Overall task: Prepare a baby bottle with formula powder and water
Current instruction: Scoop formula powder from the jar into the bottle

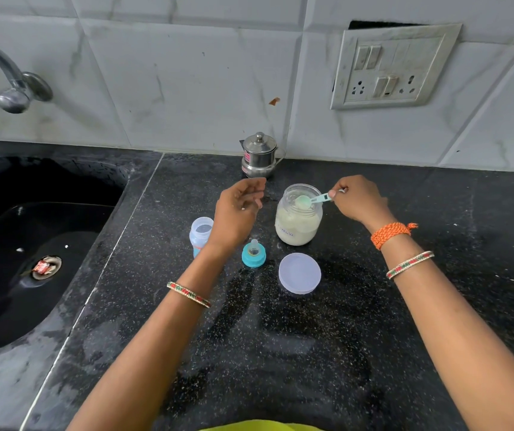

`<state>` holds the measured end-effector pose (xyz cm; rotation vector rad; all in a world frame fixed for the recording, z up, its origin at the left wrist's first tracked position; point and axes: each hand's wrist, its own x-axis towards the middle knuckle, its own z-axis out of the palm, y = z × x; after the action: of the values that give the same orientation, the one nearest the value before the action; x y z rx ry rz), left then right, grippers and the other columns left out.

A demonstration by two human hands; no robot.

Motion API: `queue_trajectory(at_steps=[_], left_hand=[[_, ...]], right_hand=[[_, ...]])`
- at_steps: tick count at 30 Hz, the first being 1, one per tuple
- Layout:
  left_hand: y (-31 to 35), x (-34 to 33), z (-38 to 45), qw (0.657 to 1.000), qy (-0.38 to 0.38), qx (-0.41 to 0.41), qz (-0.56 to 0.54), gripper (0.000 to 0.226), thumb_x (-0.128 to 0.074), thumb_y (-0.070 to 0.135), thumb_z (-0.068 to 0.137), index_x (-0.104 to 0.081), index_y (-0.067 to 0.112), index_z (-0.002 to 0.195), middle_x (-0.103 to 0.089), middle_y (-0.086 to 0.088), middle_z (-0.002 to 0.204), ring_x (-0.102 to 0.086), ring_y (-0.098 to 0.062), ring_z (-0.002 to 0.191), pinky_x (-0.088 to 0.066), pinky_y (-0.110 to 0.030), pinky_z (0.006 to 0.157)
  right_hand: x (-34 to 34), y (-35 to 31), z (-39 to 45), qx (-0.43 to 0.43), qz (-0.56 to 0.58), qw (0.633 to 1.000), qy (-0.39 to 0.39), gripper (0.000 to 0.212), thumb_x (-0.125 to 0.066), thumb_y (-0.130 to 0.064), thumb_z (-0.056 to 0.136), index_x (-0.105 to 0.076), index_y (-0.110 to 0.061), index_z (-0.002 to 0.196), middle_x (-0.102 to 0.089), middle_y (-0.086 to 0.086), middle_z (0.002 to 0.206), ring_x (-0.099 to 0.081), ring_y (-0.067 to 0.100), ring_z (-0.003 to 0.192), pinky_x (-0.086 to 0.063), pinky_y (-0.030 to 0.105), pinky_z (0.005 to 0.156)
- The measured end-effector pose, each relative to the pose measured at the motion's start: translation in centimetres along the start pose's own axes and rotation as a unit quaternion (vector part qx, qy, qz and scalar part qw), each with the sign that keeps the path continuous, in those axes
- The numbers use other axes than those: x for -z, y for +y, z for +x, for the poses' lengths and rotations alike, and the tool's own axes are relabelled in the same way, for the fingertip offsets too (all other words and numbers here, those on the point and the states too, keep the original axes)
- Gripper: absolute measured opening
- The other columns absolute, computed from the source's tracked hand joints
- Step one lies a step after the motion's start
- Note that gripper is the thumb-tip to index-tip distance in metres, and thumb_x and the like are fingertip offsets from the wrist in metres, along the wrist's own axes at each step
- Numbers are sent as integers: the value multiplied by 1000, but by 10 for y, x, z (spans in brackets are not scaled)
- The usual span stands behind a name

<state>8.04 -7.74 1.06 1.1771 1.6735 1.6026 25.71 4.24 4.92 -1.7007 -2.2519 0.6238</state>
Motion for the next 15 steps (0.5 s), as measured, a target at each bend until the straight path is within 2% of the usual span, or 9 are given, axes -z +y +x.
queue_trajectory(at_steps=[3, 7, 10, 13, 15], left_hand=[[-4, 1, -2, 1000, 2, 2, 7, 42, -46, -15, 85, -59, 4, 120, -64, -3, 114, -62, -16, 104, -52, -23, 91], [-8, 2, -4, 1000, 9, 5, 7, 41, -48, -14, 86, -60, 5, 119, -65, -8, 117, -63, -15, 104, -52, -22, 91], [-5, 6, -5, 1000, 21, -7, -5, 41, -48, -15, 85, -60, 5, 118, -65, -8, 115, -64, -15, 103, -52, -21, 87], [5, 16, -8, 998, 48, -20, -39, 43, -46, -16, 84, -61, 10, 115, -66, -3, 109, -64, -8, 98, -52, -17, 81], [10, 29, -11, 995, 73, -37, -56, 43, -47, -16, 84, -62, 13, 111, -67, 1, 105, -65, -7, 96, -53, -21, 83]], right_hand=[[0, -3, -1, 6, -3, 1000, 5, 13, -52, -26, 94, -63, -25, 86, -62, 6, 105, -51, 33, 112, -36, 48, 97], [1, -8, -4, 5, -15, 1000, 19, 18, -52, -25, 94, -69, -20, 96, -64, 6, 108, -52, 32, 112, -32, 46, 97], [6, -7, -3, -11, 3, 1000, 13, 19, -52, -24, 93, -69, -15, 92, -63, 4, 97, -53, 31, 107, -33, 47, 99], [11, -5, -1, -17, 69, 997, -16, 27, -52, -24, 92, -70, -4, 90, -61, -2, 81, -56, 31, 100, -38, 54, 100], [15, -9, -3, -8, 103, 995, -16, 29, -53, -25, 92, -70, -2, 92, -57, -2, 75, -56, 28, 93, -40, 51, 97]])
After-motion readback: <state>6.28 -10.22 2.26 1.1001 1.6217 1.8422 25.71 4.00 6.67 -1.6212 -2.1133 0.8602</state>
